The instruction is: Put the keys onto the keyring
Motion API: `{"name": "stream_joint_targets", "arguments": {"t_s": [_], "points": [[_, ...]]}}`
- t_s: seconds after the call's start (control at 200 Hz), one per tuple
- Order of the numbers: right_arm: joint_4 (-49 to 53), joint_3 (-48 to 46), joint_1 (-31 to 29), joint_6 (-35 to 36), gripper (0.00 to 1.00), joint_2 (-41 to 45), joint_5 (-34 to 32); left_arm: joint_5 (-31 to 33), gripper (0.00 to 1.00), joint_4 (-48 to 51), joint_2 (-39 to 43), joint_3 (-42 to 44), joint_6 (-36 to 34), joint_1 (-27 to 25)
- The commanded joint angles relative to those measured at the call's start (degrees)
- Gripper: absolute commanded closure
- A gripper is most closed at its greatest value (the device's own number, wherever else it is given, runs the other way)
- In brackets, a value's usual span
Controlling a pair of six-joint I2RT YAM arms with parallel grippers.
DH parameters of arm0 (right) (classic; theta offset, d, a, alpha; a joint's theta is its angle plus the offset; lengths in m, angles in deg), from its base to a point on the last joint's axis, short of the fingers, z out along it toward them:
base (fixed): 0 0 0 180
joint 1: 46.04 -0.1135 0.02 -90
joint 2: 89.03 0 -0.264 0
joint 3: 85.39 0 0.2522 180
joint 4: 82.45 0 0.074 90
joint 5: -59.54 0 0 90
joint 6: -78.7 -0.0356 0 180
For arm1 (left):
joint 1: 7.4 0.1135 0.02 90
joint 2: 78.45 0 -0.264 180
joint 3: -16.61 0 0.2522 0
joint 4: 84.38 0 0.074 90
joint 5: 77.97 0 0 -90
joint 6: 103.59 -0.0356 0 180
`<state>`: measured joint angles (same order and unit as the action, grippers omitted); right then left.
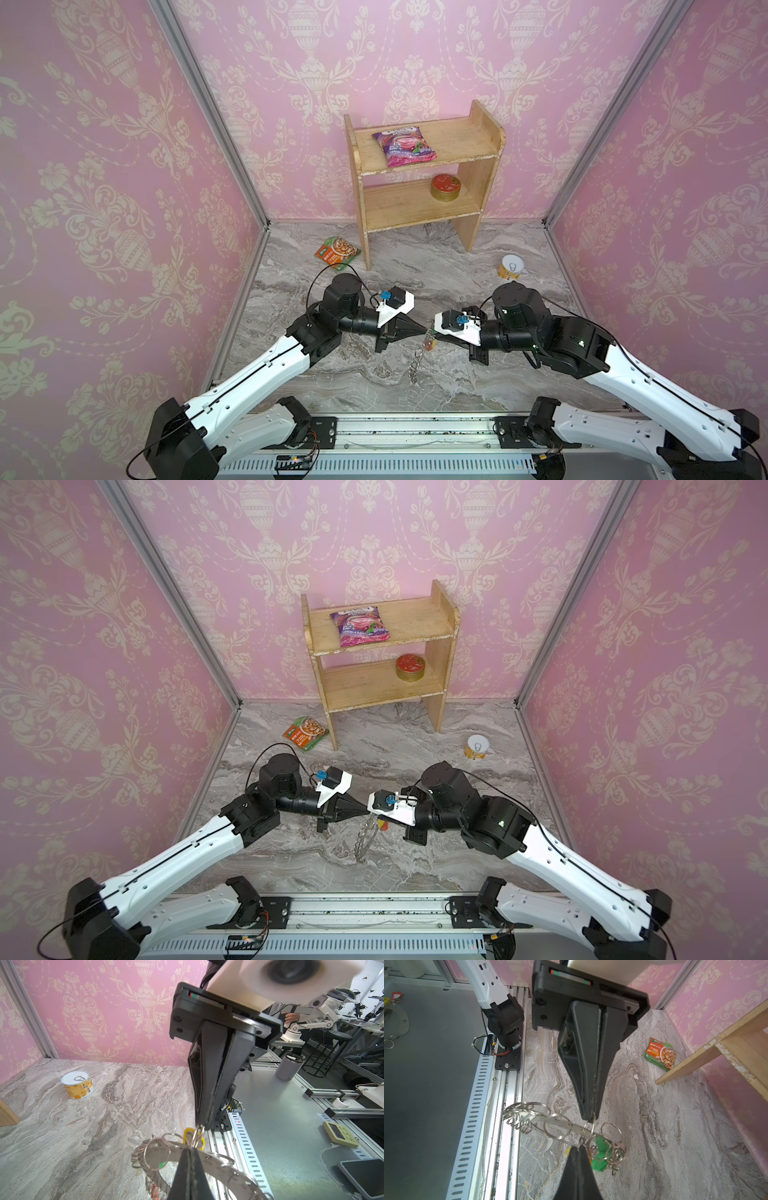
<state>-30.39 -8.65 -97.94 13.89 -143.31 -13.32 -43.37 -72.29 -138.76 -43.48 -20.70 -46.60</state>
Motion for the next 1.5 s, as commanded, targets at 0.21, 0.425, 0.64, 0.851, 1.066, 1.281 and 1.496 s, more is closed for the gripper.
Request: {"name": "stream_joint_targets", "arguments": {"t_s": [0.21, 0.425, 0.64, 0.851, 1.066, 1.281, 1.496], "points": [[1.4, -0.8, 1.4, -3.7, 0.73, 1.5, 2.2, -0.8, 1.0, -6.6, 3.2, 0.2, -0.7, -0.3], [0.6, -1.4, 5.6, -6.8, 0.61, 5.0, 4.6, 3.9, 1.0, -2.4, 4.1, 0.6, -6.4, -2.1], [-2.7, -4.9, 8.1, -11.1, 0.49, 8.4, 5.3, 13.4, 1.0, -2.0, 5.3, 2.6, -11.2, -4.9], [-7.0, -8.1, 11.0, -15.9, 0.42, 12.4, 7.2, 22.6, 1.0, -1.3, 4.8, 2.3, -14.4, -8.9], [-9.2, -8.9, 12.6, -18.7, 0.4, 14.2, 9.5, 28.8, 1.0, -1.5, 4.9, 2.4, -15.4, -12.4], [-12.2, -8.8, 13.5, -20.6, 0.4, 13.7, 14.0, 32.0, 1.0, -3.3, 4.1, 3.0, -17.4, -15.1], [-13.3, -10.5, 13.6, -20.9, 0.43, 12.4, 13.8, 31.5, 1.0, -5.9, 5.1, 4.0, -17.8, -15.6]]}}
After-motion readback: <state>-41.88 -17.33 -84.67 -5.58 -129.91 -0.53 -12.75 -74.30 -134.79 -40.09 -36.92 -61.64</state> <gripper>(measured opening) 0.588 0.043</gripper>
